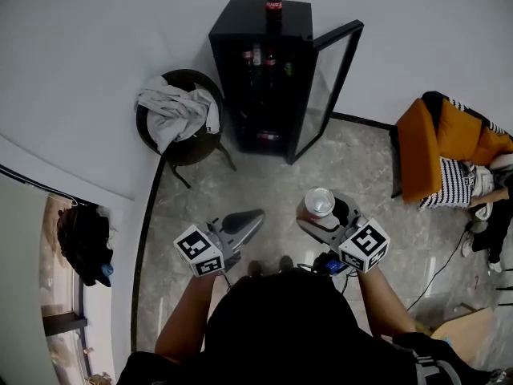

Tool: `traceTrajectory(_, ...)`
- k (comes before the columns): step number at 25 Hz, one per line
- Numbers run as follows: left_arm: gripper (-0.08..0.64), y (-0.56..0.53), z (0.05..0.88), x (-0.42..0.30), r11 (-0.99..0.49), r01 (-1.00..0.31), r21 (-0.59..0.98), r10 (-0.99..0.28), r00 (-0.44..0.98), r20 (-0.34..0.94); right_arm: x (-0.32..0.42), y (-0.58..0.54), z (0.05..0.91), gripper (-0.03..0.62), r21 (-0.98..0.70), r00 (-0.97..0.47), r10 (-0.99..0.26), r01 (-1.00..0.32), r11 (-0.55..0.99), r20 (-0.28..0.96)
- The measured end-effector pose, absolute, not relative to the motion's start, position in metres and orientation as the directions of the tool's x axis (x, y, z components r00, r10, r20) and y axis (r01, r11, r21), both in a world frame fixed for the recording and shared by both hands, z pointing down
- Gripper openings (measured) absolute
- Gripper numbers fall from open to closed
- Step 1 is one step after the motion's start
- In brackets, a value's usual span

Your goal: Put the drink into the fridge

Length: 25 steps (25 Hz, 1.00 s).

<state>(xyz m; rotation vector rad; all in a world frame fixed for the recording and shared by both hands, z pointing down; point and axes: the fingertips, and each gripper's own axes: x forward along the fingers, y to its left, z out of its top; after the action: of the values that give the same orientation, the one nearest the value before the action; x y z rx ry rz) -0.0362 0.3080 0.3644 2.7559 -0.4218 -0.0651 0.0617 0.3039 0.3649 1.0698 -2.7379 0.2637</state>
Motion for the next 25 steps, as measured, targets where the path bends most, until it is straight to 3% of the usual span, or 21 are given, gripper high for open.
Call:
traceTrajectory(17, 0.020, 0.330, 0.388, 0.026, -0.885, -0.295, 0.360, -0.287, 0.955, 0.077, 0.113, 0.321, 0.383, 0.316, -0.072, -0.696, -0.673, -0.707, 0.704, 0.251)
traceTrajectory(25, 0.020, 0.320, 0.402, 0.001, -0.858, -0.348, 0.377, -0.326, 0.937, 0.123, 0.107, 0.313, 0.398, 0.316, -0.120, -0.696, -0.667, -0.711, 0.693, 0.265)
